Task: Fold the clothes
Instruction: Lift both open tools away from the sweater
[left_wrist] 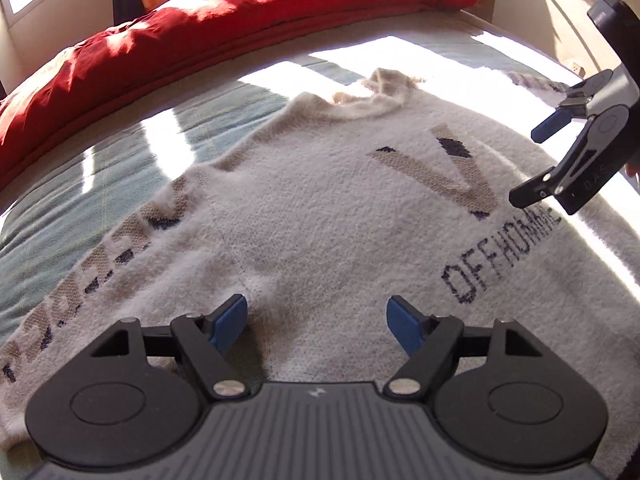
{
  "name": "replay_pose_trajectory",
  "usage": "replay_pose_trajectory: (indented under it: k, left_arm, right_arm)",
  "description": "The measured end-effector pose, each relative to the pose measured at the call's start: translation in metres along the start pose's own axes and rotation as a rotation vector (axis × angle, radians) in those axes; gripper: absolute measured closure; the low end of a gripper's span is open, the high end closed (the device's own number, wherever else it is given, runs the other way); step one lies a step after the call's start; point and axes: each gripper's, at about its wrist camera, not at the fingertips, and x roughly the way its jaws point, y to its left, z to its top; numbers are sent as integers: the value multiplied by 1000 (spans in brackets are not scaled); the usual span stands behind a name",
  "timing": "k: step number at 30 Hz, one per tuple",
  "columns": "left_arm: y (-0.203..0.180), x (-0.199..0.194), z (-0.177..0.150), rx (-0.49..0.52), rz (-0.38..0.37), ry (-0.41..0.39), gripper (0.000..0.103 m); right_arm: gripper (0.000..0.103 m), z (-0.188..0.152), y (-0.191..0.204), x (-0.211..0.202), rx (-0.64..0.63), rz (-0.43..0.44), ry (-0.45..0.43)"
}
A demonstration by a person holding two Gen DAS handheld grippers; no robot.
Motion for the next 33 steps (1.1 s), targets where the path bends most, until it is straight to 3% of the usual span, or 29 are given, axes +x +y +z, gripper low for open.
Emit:
replay_pose_trajectory:
  k: [6, 17, 24, 33]
  left_arm:
    - [-11, 7, 2, -46, -22, 34, 25]
    - [-16, 26, -7, -189, -23, 126, 15]
    - [-16, 5, -28, -91, -104, 173, 15]
    - [-49, -38, -70, 73, -188, 248, 15]
  right_arm:
    - [0, -20, -14, 26, 36, 9, 57]
    - [0, -29, -20, 28, 52, 53, 17]
    - [0, -56, -13, 5, -54, 61, -21]
    - [0, -135, -8, -32, -386, 166, 109]
